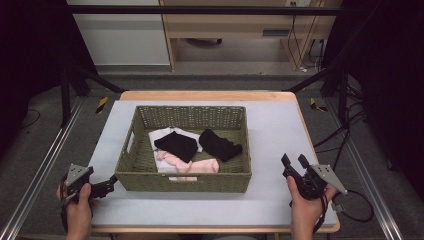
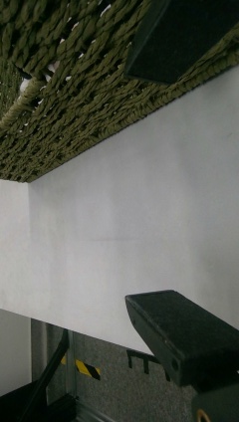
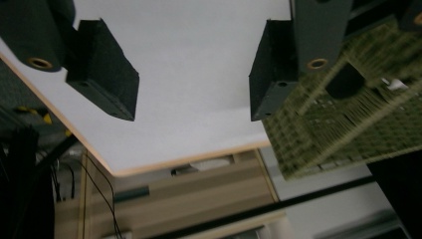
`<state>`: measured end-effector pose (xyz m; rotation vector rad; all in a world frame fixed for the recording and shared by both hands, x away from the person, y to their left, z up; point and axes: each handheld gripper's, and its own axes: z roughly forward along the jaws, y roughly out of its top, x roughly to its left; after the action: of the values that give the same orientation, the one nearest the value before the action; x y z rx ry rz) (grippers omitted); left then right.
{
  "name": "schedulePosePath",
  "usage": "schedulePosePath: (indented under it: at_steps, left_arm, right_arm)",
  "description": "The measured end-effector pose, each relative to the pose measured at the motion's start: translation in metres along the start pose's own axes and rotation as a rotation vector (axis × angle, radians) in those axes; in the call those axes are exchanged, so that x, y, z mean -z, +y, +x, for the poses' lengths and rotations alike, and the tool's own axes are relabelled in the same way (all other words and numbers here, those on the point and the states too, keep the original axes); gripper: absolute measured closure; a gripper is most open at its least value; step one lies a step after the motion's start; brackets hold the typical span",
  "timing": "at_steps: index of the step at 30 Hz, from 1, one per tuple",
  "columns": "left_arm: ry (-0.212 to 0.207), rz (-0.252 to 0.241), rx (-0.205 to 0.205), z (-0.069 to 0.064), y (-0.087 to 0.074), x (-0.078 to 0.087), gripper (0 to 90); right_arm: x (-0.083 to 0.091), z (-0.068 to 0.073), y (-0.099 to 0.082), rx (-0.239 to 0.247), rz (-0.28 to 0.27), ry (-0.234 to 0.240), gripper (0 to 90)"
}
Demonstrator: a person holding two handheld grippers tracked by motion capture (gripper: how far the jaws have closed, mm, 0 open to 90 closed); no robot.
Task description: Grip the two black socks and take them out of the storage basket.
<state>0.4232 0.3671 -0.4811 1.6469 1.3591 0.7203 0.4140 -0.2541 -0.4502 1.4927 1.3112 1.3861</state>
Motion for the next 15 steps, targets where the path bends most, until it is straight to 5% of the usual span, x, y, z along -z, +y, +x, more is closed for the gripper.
schedulePosePath:
  at_steps: [4,7,9,15]
  left_arm:
    - [0.011,0.005,0.003,0.0,0.0,-0.001,0.5]
    - [0.029,0.015,-0.015,-0.003,0.001,-0.002,0.1]
    - [0.005,0.03,-0.052,-0.005,0.001,-0.003,1.3]
    - [0.009,0.015,-0.018,-0.002,0.001,-0.001,1.1]
  right_arm:
    - [-0.003,0.02,0.019,-0.006,-0.004,0.087,41.1]
    - [-0.008,0.039,0.032,-0.005,0.003,0.09,41.6]
    - [-0.013,0.049,0.039,-0.002,-0.004,0.098,41.2]
    - [-0.033,0.085,0.053,0.018,0.008,0.147,38.1]
